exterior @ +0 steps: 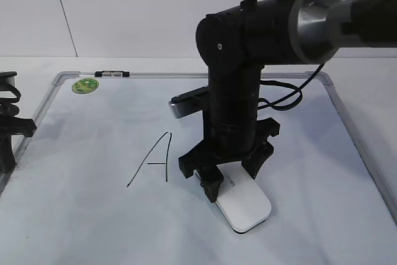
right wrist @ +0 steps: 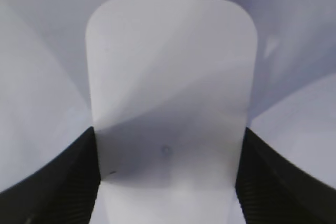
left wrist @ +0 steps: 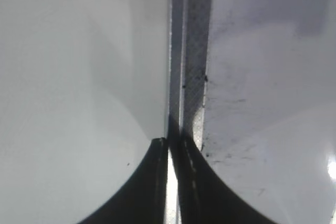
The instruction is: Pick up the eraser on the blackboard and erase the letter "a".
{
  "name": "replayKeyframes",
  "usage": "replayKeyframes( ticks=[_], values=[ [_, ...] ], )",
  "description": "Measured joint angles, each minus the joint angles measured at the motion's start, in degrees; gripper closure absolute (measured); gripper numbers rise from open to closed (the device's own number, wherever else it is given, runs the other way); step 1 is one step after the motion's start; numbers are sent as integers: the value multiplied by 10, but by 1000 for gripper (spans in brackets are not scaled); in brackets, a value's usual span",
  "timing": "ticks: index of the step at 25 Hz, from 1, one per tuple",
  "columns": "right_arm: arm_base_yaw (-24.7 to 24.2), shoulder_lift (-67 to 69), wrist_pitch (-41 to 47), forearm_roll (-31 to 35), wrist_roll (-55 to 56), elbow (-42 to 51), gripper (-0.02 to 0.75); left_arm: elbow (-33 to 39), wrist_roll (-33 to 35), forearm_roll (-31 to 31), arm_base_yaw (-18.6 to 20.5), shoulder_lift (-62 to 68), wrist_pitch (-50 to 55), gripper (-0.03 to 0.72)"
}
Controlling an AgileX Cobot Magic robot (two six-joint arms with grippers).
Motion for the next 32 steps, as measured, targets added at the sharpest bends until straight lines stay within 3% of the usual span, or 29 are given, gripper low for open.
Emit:
replayKeyframes(
  ticks=[16, 32],
  values=[
    [14, 1, 0, -18, 16, 0, 176, 0, 1, -1, 0, 0, 0, 674],
    [-58, 1, 0, -32, 42, -5, 176, 0, 2, -3, 0, 0, -2, 672]
  ],
)
